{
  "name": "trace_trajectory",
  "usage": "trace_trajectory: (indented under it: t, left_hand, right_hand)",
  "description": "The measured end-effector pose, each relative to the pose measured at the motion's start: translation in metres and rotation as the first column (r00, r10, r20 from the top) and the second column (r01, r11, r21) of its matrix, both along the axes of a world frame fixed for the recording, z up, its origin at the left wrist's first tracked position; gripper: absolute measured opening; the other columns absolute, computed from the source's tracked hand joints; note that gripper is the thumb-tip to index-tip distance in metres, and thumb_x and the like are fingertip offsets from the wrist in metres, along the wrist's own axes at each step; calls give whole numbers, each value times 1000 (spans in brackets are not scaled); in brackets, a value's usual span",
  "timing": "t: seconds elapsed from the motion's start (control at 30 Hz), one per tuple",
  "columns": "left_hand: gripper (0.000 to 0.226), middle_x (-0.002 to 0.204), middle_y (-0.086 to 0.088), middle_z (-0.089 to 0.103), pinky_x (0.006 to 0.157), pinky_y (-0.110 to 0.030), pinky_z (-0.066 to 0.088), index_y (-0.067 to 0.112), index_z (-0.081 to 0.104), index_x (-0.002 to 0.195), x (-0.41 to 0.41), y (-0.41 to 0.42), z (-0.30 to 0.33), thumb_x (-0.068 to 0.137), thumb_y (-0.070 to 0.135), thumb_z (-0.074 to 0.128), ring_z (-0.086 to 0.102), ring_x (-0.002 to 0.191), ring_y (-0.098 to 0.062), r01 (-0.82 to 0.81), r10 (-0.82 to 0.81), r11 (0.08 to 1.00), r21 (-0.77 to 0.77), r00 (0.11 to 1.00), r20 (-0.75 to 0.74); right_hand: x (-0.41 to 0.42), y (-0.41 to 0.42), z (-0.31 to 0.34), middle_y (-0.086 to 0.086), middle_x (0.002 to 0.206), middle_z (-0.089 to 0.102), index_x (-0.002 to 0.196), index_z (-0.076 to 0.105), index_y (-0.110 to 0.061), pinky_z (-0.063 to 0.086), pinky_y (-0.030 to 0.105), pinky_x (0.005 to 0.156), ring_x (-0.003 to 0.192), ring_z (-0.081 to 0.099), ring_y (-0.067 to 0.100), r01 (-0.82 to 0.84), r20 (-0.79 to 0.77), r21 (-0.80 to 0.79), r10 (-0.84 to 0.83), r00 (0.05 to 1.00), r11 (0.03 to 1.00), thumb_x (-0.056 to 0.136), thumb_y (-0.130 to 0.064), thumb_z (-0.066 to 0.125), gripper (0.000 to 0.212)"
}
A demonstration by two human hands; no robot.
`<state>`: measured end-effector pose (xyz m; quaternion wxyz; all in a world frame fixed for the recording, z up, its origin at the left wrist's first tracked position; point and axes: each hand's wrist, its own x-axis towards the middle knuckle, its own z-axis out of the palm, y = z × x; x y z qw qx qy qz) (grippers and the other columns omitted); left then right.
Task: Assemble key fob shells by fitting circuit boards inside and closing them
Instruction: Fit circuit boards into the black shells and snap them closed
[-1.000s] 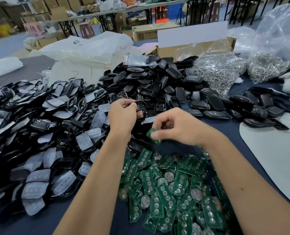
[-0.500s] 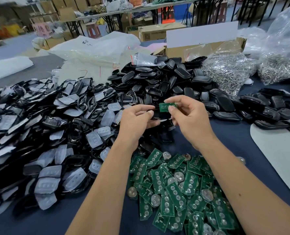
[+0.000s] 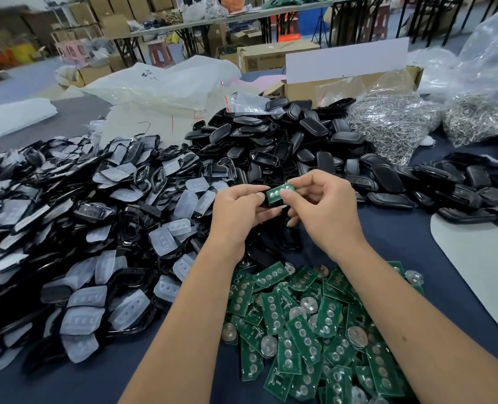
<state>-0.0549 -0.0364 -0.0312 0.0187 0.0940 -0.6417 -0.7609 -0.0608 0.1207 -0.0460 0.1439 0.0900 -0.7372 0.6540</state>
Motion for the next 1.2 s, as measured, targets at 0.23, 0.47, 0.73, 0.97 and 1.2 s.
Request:
trace_trajectory:
  t: [0.23,0.47,0.73,0.97,1.2]
  left_hand:
    - [19,91,-17,79,69,-29,62,0,76,93,0,2,0,98,-5,58,76,73,-24,-15,15,1000,8,1000,-2]
    - [7,84,-11,77,69,-26,61,1,76,95,5,5,3,91,-4,73,76,71,-21,-38,36,999,-38,998,-57]
    - [9,87,-15,76,63,-21,58,6,75,91,9,12,7,90,-3,74,74,65,-21,-76,68,987,-139,996,-63]
    - [11,88,-22,74,64,-23,59,11,72,89,10,14,10,90,0,73,75,64,-21,-67,45,973,-220,994,-104]
    - [13,76,-9,68,65,-25,57,12,75,93,5,1,13,90,0,71,64,57,-12,-58,32,982,-179,989,-144]
  right_hand:
    - [0,-1,0,6,81,73,94,73,-13,58,36,45,52,68,20,64,-29,143,-60,998,988,90,-14,80,9]
    - [-3,-1,-2,2,76,74,86,73,-20,56,35,52,54,67,22,117,9,141,-119,993,983,87,-18,82,9]
    - [0,1,-1,4,69,73,83,72,-17,54,35,42,45,65,26,97,86,89,-105,991,991,87,-20,84,13]
    - [4,-1,5,2,65,69,85,60,-19,45,24,43,40,60,13,219,52,219,-235,971,951,81,-36,88,33]
    - [-4,7,9,0,81,76,94,76,-27,46,27,47,67,67,17,-14,169,44,6,986,999,86,-27,85,12]
